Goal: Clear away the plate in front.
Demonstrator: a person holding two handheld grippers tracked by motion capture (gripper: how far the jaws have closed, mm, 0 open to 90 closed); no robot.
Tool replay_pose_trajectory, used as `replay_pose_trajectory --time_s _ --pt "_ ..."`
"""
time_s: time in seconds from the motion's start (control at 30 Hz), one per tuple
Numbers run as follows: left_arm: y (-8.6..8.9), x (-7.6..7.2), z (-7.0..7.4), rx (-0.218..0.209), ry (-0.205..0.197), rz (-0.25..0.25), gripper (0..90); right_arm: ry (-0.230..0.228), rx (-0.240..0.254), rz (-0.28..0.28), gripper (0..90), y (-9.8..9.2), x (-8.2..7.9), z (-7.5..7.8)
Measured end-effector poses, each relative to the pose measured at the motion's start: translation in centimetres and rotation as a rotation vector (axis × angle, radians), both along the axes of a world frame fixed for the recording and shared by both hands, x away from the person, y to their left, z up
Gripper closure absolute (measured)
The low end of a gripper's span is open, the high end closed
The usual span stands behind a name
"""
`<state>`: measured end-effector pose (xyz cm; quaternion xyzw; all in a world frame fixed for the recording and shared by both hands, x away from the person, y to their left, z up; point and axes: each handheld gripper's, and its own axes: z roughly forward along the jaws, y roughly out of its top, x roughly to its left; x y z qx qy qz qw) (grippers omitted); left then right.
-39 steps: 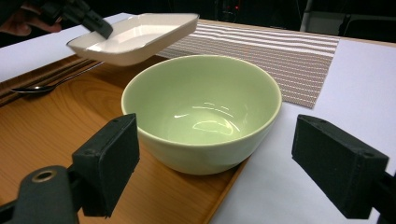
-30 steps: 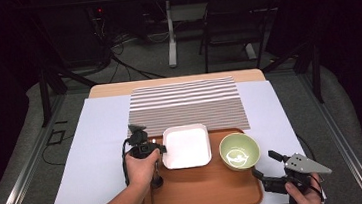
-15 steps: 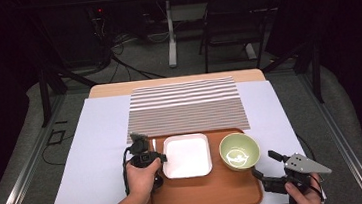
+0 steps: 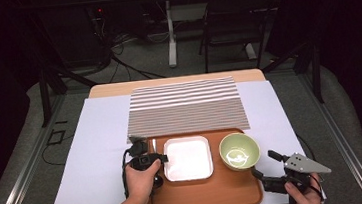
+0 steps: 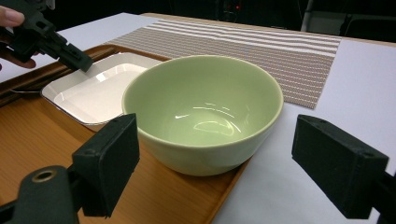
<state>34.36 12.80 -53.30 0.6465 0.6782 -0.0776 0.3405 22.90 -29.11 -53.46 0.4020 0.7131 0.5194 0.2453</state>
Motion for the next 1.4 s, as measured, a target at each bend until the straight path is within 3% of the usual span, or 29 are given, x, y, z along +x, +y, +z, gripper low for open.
replay_pose_trajectory --time_s 0.13,0.3,0.4,0.53,0.7,1.13,1.27,1.4 --pt "0.1 -0.2 0.6 -0.012 -0.026 -0.008 61.6 0.000 -0.002 0.000 14.6 0.0 0.0 0.0" --pt "0.2 -0.6 0.8 0.003 -0.063 -0.024 56.0 0.000 -0.002 0.000 14.6 0.0 0.0 0.0" --pt "0.0 -1.1 0.7 0.051 -0.117 -0.047 51.1 0.000 -0.002 0.002 14.6 0.0 0.0 0.0" --pt "0.1 -1.4 0.6 0.059 -0.147 -0.067 47.4 0.000 -0.002 0.001 14.6 0.0 0.0 0.0" --pt "1.0 -2.1 0.9 0.102 -0.219 -0.097 45.5 0.002 -0.001 -0.004 14.6 0.0 0.0 0.0" --pt "5.5 -3.1 1.5 0.048 -0.335 -0.055 40.4 0.000 -0.006 -0.002 14.6 0.1 0.0 0.0" --pt "6.3 -3.2 1.6 0.071 -0.396 -0.083 39.0 0.000 -0.006 -0.001 14.6 0.1 0.0 0.0" --pt "7.1 -3.1 1.4 0.070 -0.414 -0.090 38.6 0.000 -0.007 -0.002 14.6 0.1 0.0 0.0"
